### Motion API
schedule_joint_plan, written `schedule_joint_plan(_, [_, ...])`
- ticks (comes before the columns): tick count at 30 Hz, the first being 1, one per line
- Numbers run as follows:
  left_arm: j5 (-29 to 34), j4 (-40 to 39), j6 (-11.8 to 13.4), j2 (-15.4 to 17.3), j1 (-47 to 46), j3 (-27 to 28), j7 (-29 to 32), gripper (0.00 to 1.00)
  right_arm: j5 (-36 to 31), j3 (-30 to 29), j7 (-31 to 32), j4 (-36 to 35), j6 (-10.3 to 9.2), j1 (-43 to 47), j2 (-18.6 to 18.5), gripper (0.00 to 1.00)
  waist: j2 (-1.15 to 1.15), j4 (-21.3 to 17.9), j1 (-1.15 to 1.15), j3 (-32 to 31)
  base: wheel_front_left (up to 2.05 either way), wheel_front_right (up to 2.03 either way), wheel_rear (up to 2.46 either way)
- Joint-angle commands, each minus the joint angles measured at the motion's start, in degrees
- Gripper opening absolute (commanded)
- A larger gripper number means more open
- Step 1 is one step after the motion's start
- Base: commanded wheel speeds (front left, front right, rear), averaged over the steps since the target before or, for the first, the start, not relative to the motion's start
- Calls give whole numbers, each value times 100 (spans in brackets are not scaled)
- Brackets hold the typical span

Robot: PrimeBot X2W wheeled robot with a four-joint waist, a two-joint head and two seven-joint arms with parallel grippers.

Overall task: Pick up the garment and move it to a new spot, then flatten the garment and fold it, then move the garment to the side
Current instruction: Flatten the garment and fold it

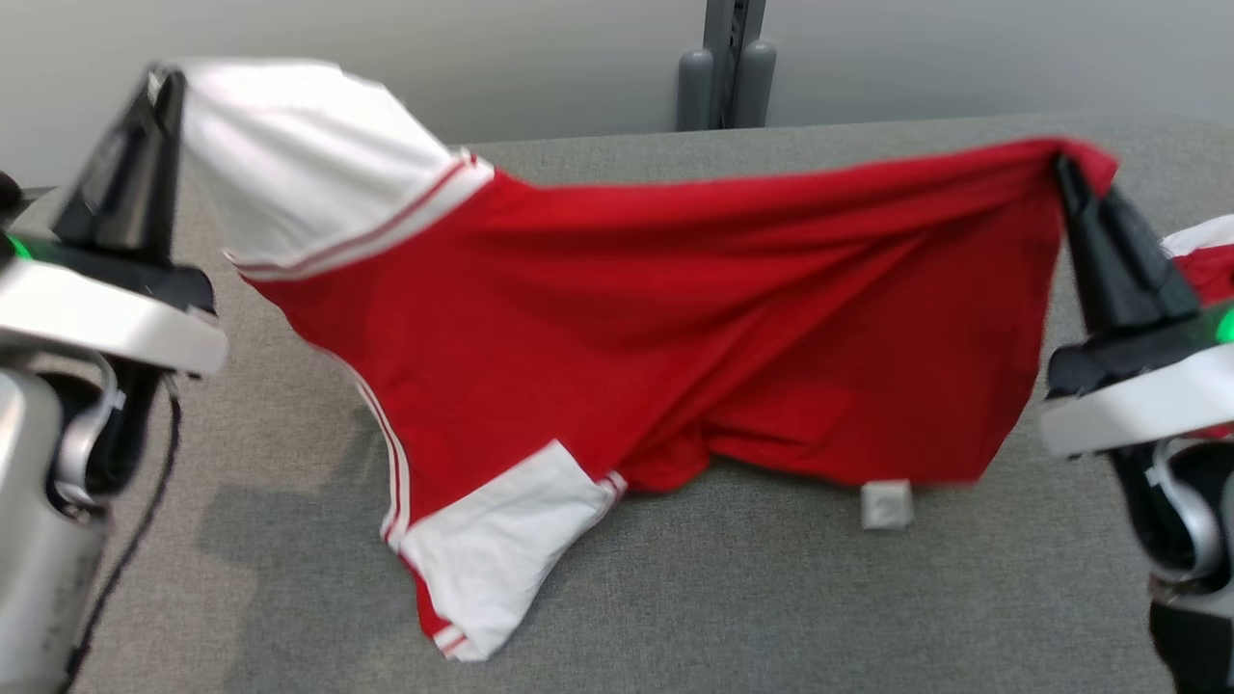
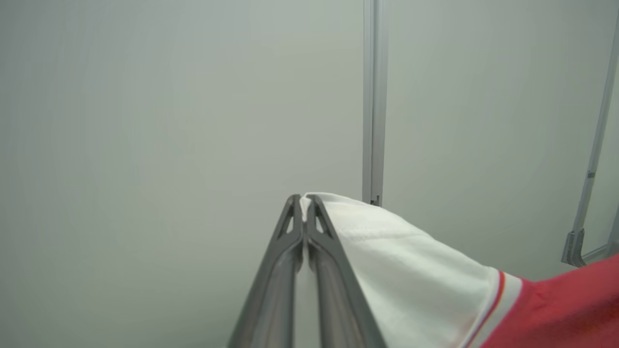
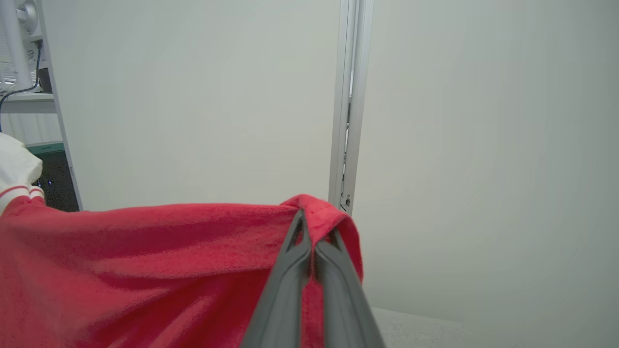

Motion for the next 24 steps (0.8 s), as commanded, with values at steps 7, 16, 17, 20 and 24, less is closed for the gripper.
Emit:
schedule_joint_plan(7, [130,-758,70,362,-1010,129,538,0,247,-156,360,-423,1,-855,-391,0,0,-80,0,-237,0,0,0])
schedule_joint_plan(16, [85,-291,-148,301,-2297,-53,1078,0,878,48,528,359,0,-2114,-629,0,0,-202,0,-60,0,0,0])
schedule_joint_plan(17, [62,-141,-183,262,-2462,-47,1060,0,1013,123,476,501,1,-2325,-594,0,0,-222,0,3,0,0,0])
schedule_joint_plan(20, [76,413,-281,147,-2914,-86,994,0,1231,253,348,1107,1,-2956,-548,0,0,-276,0,183,0,0,0])
schedule_joint_plan(24, [97,1021,-378,25,-3484,-89,841,0,1340,447,166,1818,1,-3661,-458,0,0,-327,0,358,0,0,0])
